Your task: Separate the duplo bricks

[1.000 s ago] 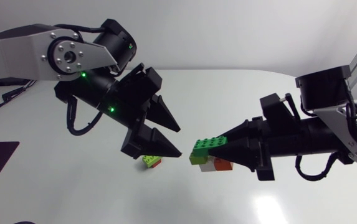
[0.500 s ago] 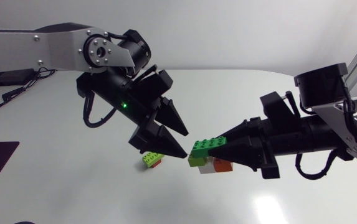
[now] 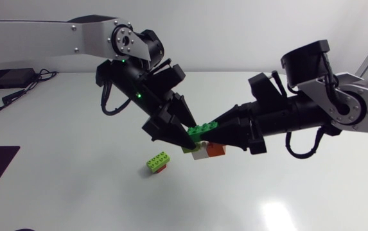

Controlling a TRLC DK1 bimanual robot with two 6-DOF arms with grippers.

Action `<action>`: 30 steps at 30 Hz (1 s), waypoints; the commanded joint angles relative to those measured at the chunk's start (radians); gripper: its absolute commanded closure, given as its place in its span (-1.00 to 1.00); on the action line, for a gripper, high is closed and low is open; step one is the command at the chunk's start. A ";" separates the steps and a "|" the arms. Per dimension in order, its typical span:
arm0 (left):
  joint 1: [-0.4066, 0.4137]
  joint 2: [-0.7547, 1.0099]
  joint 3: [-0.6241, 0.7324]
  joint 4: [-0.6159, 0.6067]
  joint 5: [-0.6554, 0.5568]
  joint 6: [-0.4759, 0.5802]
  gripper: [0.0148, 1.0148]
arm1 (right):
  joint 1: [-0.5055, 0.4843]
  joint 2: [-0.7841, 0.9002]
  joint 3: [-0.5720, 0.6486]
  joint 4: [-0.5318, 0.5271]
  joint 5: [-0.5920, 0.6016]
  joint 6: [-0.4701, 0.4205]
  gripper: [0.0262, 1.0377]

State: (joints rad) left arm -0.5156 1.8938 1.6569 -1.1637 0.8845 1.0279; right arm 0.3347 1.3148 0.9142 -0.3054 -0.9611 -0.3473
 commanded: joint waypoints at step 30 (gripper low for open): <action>0.069 0.251 0.330 -0.456 0.097 0.348 -0.31 | 0.030 0.095 0.118 -0.021 -0.016 -0.067 0.54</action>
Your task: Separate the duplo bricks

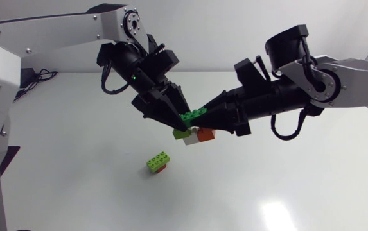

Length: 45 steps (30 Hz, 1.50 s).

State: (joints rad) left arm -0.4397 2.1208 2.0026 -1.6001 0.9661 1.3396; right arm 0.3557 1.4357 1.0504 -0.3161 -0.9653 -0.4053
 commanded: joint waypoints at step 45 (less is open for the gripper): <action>0.006 -0.131 -0.209 0.072 0.045 -0.010 0.46 | 0.014 -0.150 -0.086 -0.020 -0.009 0.029 -0.90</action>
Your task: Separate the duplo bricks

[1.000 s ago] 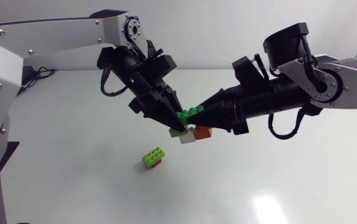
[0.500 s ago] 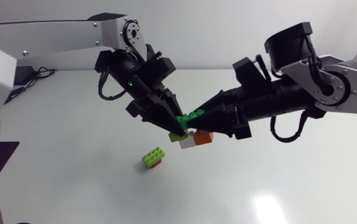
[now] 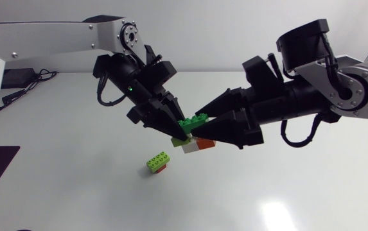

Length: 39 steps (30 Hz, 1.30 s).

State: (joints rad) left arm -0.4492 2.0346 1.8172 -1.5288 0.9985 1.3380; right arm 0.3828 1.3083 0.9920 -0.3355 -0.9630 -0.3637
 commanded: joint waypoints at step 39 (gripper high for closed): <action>0.043 -0.116 -0.045 0.009 0.019 -0.025 0.46 | -0.010 -0.041 -0.116 0.056 0.010 -0.003 -0.11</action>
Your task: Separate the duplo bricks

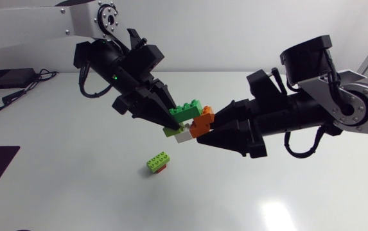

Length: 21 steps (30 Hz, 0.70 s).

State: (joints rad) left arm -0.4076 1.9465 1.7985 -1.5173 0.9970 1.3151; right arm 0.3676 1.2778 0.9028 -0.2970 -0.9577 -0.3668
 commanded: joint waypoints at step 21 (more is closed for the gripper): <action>-0.022 -0.050 -0.016 -0.004 0.032 -0.037 0.46 | 0.017 -0.063 -0.088 0.059 0.045 -0.032 0.50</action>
State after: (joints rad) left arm -0.4210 1.9171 1.7725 -1.5108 0.9989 1.3033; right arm 0.3740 1.2236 0.8516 -0.2432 -0.9279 -0.3679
